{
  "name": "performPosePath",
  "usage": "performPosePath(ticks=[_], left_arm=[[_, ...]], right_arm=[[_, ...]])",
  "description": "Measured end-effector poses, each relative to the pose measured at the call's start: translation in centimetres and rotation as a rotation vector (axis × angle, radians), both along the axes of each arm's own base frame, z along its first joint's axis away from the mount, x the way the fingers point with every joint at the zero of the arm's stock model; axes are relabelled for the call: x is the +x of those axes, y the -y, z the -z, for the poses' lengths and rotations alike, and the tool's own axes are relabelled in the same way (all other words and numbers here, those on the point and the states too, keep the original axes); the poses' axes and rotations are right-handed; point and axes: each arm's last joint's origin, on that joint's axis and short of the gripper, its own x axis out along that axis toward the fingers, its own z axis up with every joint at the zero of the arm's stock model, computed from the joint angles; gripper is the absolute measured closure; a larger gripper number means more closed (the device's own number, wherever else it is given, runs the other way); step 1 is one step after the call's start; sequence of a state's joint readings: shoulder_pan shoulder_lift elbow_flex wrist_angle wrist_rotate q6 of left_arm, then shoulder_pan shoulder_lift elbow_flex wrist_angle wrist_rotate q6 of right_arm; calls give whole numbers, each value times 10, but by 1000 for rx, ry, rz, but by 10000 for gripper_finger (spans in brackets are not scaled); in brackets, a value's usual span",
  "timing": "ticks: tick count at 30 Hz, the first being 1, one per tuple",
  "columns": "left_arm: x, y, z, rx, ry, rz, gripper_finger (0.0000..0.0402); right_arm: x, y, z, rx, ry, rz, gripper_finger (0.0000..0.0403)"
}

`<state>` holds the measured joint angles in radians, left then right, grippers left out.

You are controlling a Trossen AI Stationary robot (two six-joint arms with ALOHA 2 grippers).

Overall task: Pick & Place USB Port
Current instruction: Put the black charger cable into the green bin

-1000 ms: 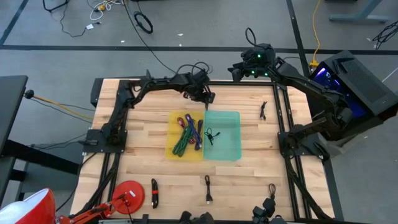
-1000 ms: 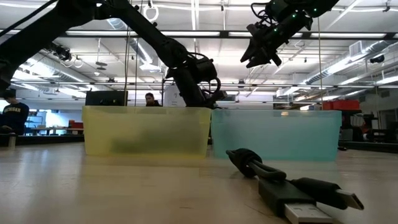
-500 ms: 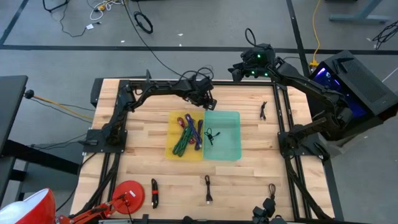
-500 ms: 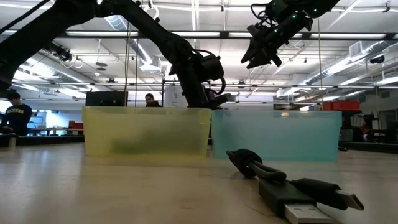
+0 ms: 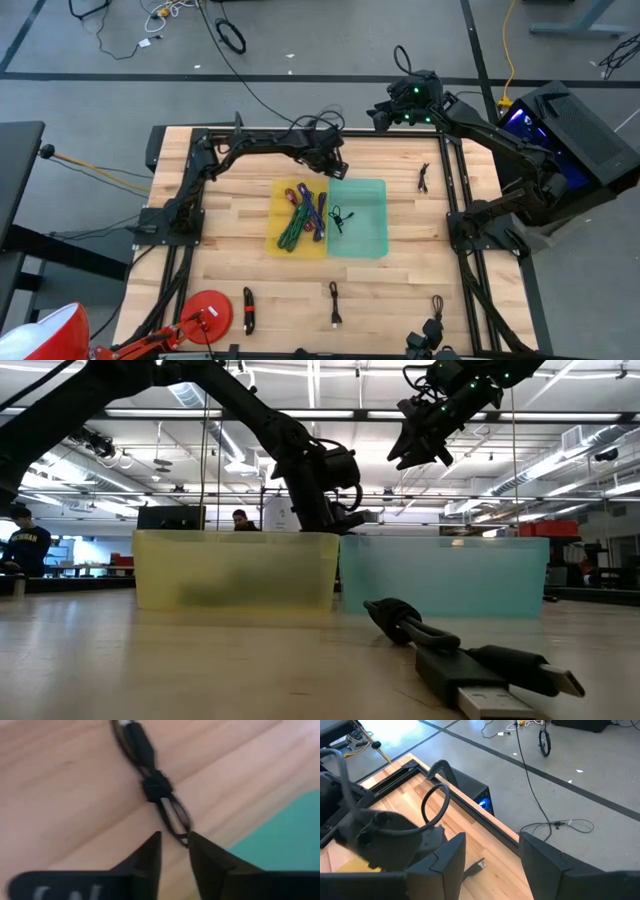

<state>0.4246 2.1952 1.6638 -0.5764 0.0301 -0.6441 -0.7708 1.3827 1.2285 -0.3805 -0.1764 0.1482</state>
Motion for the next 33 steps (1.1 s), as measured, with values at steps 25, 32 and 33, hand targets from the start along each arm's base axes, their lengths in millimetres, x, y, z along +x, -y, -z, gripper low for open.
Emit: performPosePath(ticks=[25, 32, 33], left_arm=[[-84, -64, -103, 126, 24, -12, 324], [-123, -57, -158, 216, 61, 39, 312], [-127, -54, -164, 230, 63, 55, 312]], right_arm=[[47, -20, 65, 288, -232, -153, 218], [84, -16, 112, 431, -210, -125, 218], [89, -17, 118, 453, -208, -123, 218]])
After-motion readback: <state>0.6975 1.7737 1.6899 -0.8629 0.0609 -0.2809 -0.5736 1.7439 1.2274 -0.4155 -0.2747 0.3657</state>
